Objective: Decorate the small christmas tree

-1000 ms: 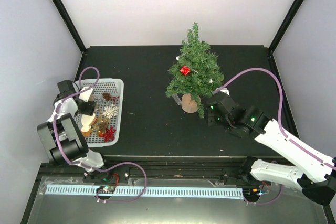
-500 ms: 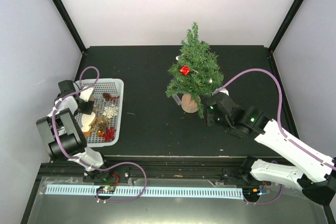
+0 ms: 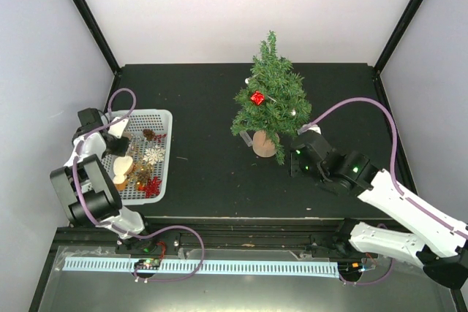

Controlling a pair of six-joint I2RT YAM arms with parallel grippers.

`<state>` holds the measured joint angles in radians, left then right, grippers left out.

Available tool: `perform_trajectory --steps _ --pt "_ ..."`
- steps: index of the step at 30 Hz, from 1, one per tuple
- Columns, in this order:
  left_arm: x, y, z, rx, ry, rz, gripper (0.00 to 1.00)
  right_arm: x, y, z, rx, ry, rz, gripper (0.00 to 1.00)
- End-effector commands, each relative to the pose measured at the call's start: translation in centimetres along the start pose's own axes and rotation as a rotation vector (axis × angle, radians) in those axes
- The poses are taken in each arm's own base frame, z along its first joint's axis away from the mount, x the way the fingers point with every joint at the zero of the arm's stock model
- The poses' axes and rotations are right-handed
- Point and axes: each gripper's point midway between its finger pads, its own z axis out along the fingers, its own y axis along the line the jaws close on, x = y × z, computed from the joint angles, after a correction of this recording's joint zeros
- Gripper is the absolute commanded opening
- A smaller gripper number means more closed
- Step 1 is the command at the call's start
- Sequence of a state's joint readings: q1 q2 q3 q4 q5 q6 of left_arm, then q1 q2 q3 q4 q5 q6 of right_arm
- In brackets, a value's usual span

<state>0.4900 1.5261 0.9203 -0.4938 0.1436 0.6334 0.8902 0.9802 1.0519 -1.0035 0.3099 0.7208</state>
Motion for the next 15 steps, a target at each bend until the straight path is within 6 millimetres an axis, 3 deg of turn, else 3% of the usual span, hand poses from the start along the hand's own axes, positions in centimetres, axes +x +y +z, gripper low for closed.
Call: perform_trajectory --steps 1,4,8,9,12,15 --pt "-3.1 -0.4 -5.2 0.031 -0.125 0.004 0.35 -0.6 -0.5 -0.9 -0.005 -0.043 0.009 0.54" --pt "-4.9 -2.6 -9.4 0.114 -0.227 0.046 0.35 -1.4 -1.0 -2.0 0.009 -0.08 -0.011 0.54" --pt "-6.7 -8.2 -17.0 0.336 -0.378 0.145 0.36 -2.5 -0.2 -3.5 -0.045 -0.122 -0.055 0.54" --pt "-7.2 -9.6 -19.3 0.392 -0.434 0.166 0.37 -2.7 0.7 -3.8 -0.092 -0.122 -0.068 0.54" --pt "-8.0 -14.1 -25.5 0.54 -0.579 0.253 0.41 -2.8 5.8 -5.3 -0.345 -0.111 -0.104 0.54" --pt "-7.6 -18.8 -30.5 0.659 -0.679 0.389 0.43 -3.1 11.2 -7.6 -0.557 -0.117 -0.148 0.54"
